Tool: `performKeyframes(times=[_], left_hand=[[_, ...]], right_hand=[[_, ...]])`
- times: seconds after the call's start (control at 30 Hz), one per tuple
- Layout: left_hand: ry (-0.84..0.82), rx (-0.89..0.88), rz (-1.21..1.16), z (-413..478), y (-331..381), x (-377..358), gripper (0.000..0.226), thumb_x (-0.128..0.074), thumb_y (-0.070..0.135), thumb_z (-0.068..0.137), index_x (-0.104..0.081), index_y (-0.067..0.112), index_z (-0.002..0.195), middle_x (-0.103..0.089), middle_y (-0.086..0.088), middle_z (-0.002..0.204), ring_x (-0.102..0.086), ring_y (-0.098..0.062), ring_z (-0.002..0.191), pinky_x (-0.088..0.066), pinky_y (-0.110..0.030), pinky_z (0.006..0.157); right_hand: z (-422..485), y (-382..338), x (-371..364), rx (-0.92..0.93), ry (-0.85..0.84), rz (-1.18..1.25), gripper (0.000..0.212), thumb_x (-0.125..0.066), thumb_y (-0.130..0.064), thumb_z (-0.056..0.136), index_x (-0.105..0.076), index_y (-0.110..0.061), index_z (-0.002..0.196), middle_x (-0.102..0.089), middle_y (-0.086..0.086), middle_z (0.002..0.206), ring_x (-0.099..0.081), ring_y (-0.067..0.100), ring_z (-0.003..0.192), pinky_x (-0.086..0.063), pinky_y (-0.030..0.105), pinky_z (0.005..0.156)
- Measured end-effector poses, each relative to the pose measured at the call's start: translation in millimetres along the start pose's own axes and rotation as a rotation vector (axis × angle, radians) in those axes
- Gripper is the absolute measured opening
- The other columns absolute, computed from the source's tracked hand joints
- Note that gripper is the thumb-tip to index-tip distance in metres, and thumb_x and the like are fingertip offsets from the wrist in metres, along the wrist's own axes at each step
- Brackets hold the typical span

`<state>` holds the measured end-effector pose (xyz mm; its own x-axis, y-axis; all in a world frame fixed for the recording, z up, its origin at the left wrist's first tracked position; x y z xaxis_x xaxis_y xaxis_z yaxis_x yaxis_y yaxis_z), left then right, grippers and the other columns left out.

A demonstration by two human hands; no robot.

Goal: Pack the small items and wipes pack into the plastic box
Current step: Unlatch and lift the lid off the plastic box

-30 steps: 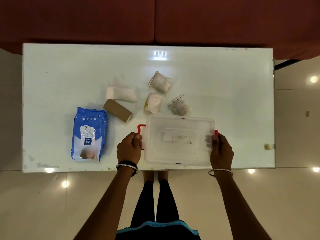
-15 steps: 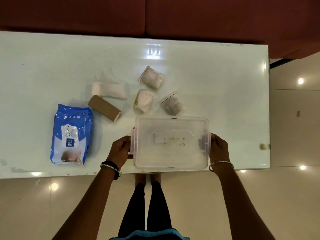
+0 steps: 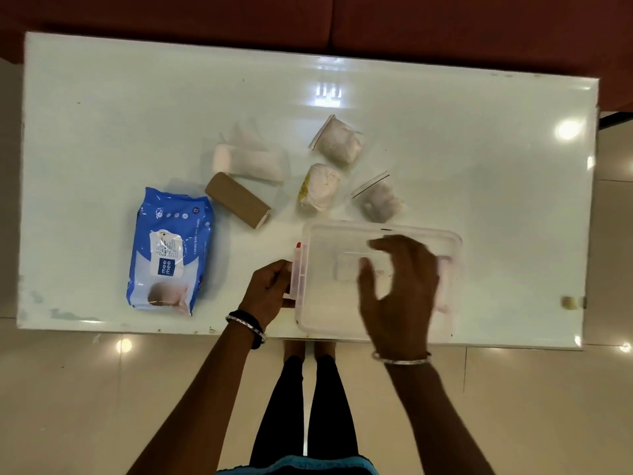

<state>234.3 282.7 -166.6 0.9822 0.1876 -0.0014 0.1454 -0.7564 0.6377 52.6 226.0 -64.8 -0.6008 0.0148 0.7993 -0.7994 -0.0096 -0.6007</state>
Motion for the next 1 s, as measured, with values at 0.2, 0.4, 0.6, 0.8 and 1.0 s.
performKeyframes(times=[0.2, 0.4, 0.6, 0.8, 1.0], left_hand=[[-0.033, -0.043, -0.009, 0.1, 3.5, -0.4, 0.026, -0.041, 0.013, 0.101, -0.062, -0.003, 0.101, -0.062, -0.014, 0.087, -0.060, -0.026, 0.078, -0.051, -0.035, 0.068], [-0.077, -0.042, -0.072, -0.2, 4.4, -1.7, 0.025, -0.041, 0.013, 0.101, -0.062, 0.000, 0.099, -0.063, -0.013, 0.086, -0.061, -0.023, 0.079, -0.051, -0.035, 0.069], [-0.064, -0.114, -0.010, 0.0, 4.3, -2.7, 0.031, -0.039, 0.009, 0.101, -0.061, -0.012, 0.104, -0.061, -0.020, 0.088, -0.055, -0.028, 0.081, -0.045, -0.040, 0.072], [-0.038, -0.048, 0.057, -2.7, 5.0, -3.7, 0.025, -0.041, 0.009, 0.101, -0.061, -0.007, 0.100, -0.061, -0.012, 0.079, -0.058, -0.021, 0.071, -0.049, -0.024, 0.056], [-0.022, 0.064, 0.013, -4.8, 6.0, -2.8, 0.028, -0.041, 0.013, 0.102, -0.060, -0.003, 0.113, -0.066, -0.017, 0.105, -0.065, -0.028, 0.093, -0.058, -0.038, 0.071]], right_hand=[[-11.1, -45.0, -52.9, 0.104, -0.524, -0.314, 0.072, -0.063, -0.054, 0.070, -0.043, -0.042, 0.139, -0.004, 0.004, 0.167, 0.008, 0.030, 0.153, -0.006, 0.063, 0.118], [-5.7, -56.8, -61.9, 0.063, -0.606, -0.521, 0.069, -0.078, -0.047, 0.060, -0.050, -0.037, 0.122, -0.011, 0.011, 0.165, 0.003, 0.040, 0.152, -0.014, 0.075, 0.108], [8.1, -62.9, -60.2, 0.090, -0.625, -0.558, 0.077, -0.083, -0.049, 0.051, -0.050, -0.032, 0.119, -0.031, 0.012, 0.151, -0.019, 0.041, 0.145, -0.020, 0.073, 0.105], [16.8, -71.8, -24.7, 0.135, -0.588, -0.450, 0.076, -0.078, -0.054, 0.048, -0.050, -0.032, 0.115, -0.034, 0.009, 0.147, -0.025, 0.037, 0.140, -0.030, 0.066, 0.104], [31.6, -61.8, 52.7, 0.309, -0.619, -0.521, 0.089, -0.081, -0.065, 0.037, -0.050, -0.023, 0.110, -0.041, 0.003, 0.135, -0.036, 0.034, 0.129, -0.045, 0.053, 0.089]])
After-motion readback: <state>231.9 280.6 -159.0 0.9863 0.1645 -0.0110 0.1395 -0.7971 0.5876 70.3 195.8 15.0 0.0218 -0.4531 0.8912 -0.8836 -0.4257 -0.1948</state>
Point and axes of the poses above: each hand's wrist, its own z-axis towards the middle knuckle, its own x-axis out of the back of the hand, y = z × x, the point moved 2 cm from there along z, towards the middle knuckle
